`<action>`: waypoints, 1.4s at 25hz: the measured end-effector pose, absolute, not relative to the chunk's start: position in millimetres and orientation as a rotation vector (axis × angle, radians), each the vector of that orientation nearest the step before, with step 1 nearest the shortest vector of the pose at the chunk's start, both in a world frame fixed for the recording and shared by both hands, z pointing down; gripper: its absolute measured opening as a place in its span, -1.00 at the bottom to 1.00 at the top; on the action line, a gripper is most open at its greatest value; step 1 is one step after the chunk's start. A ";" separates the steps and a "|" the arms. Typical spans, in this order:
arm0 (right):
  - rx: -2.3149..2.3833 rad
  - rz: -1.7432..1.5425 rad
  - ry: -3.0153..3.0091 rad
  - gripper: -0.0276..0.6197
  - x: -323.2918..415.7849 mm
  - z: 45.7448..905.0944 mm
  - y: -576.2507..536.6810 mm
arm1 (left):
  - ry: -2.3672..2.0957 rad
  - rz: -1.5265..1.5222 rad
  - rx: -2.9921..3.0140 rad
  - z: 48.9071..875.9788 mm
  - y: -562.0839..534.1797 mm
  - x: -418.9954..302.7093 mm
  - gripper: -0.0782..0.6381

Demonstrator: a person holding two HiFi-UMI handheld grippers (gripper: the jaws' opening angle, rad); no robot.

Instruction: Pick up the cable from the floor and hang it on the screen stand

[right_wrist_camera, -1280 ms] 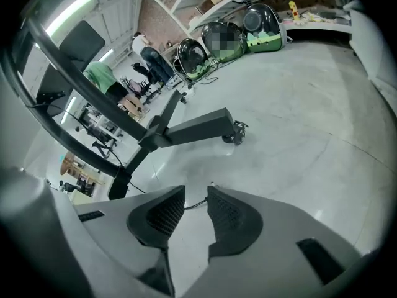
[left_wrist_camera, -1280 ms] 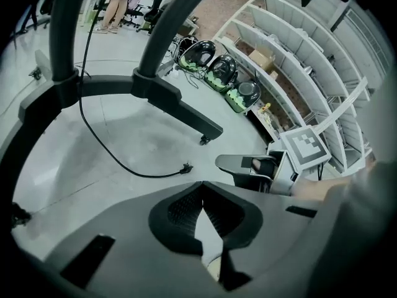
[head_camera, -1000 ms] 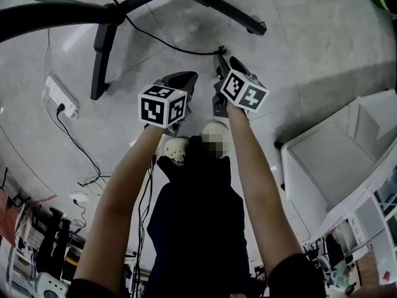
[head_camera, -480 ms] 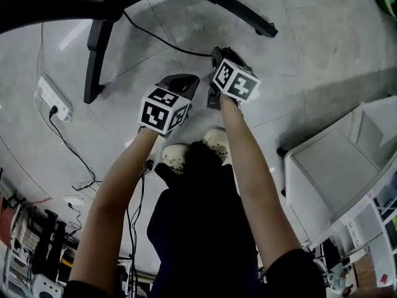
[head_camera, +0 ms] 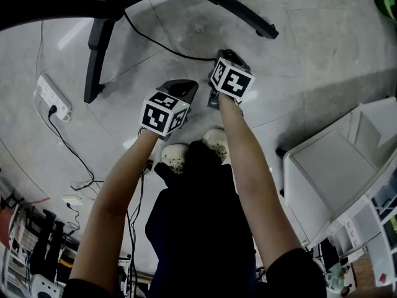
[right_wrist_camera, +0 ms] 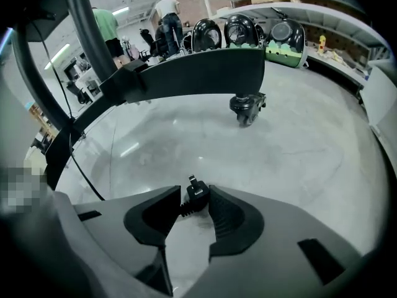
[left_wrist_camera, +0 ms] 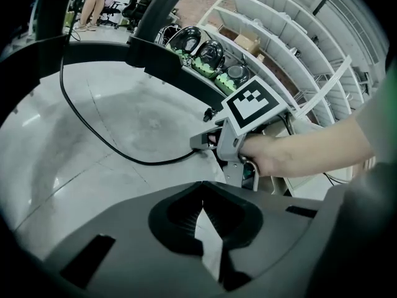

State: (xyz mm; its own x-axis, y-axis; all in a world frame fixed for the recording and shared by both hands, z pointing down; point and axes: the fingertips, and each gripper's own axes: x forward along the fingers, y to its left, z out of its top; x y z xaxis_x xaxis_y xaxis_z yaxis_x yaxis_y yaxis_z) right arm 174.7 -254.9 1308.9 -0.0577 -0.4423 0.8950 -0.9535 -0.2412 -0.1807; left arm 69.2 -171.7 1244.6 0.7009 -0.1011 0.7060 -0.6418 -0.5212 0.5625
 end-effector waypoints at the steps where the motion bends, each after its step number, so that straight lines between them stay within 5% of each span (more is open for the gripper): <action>1: 1.698 1.292 -1.490 -0.43 176.2 1307.9 -253.5 | -0.566 0.781 2.028 1243.2 -170.0 68.6 -0.76; 4: 1.722 1.354 -1.468 -0.59 180.2 1300.3 -245.3 | -0.569 0.789 2.010 1237.9 -164.1 64.2 -0.76; 35: 1.697 1.243 -1.462 -0.60 219.4 1066.2 -194.1 | -0.643 0.799 1.942 1043.3 -137.3 56.5 -0.76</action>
